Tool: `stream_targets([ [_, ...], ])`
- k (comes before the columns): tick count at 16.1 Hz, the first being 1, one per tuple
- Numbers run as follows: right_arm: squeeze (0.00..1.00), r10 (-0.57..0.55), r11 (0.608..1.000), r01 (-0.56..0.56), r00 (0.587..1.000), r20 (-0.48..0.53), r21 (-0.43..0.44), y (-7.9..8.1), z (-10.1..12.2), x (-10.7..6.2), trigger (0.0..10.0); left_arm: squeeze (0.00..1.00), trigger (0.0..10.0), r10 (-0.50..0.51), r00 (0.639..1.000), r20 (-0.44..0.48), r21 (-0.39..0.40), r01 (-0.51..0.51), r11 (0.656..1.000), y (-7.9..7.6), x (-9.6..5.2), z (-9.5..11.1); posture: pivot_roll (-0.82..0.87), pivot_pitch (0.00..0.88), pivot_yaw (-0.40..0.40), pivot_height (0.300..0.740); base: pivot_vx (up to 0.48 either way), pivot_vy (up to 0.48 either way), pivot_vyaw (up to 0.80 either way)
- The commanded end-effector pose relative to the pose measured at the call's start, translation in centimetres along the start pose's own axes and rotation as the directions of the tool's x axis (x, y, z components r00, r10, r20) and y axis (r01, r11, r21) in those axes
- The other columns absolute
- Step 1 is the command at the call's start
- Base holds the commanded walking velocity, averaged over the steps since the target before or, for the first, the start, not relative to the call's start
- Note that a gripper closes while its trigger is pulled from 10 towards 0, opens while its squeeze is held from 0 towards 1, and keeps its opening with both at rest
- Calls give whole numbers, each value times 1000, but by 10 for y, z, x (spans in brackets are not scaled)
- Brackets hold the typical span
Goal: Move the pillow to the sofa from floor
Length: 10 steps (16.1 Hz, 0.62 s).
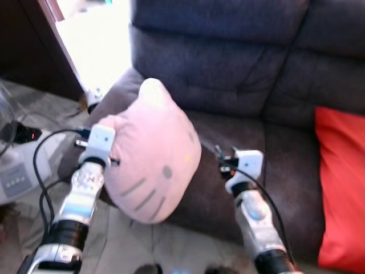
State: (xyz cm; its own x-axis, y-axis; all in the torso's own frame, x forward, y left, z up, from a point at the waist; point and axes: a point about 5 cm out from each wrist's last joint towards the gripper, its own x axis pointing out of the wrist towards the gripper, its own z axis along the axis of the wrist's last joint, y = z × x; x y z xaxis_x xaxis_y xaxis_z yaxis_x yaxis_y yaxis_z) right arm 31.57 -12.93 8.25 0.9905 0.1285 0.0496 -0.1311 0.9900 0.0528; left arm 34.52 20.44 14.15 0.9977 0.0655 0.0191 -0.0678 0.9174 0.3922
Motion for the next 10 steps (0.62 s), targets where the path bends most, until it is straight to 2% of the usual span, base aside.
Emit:
stream_targets([
  [1,0,-14,1000,14,1000,-10,9,-2,-3,-3,10000,0,10000,-23,999,38,15,22,1000,-5,1,9,142,197,-2,740,311,0,0],
  [4,0,-12,1000,12,1000,-17,11,-2,-4,-3,10000,0,10000,-25,999,41,17,24,1000,-5,1,9,142,197,-2,740,307,0,0],
  [5,0,-11,1000,11,1000,-19,11,-1,-4,-3,10000,0,10000,-32,998,45,17,32,999,-6,1,9,143,197,-2,740,0,0,0],
  [6,0,-9,1000,9,1000,-21,11,-1,-4,-4,10000,0,10000,-51,998,46,-8,51,999,-9,1,8,144,197,-1,740,0,0,0],
  [7,0,-6,1000,6,1000,-26,13,0,-5,-4,10000,0,10000,-45,999,-2,-53,45,998,-10,1,-1,145,196,-1,740,0,0,0],
  [8,0,-3,1000,3,1000,-27,14,1,-6,-4,10000,0,10000,-74,997,-13,-46,73,996,-11,8,-2,143,197,-1,740,0,0,0],
  [9,0,-2,1000,2,1000,-29,12,1,-6,-4,10000,0,10000,-90,996,2,-34,90,995,-9,19,8,147,196,4,740,0,0,0],
  [10,0,-5,1000,5,999,-32,12,0,-7,-4,10000,0,10000,-109,994,24,-35,109,993,-5,36,28,147,195,7,740,0,0,0],
])
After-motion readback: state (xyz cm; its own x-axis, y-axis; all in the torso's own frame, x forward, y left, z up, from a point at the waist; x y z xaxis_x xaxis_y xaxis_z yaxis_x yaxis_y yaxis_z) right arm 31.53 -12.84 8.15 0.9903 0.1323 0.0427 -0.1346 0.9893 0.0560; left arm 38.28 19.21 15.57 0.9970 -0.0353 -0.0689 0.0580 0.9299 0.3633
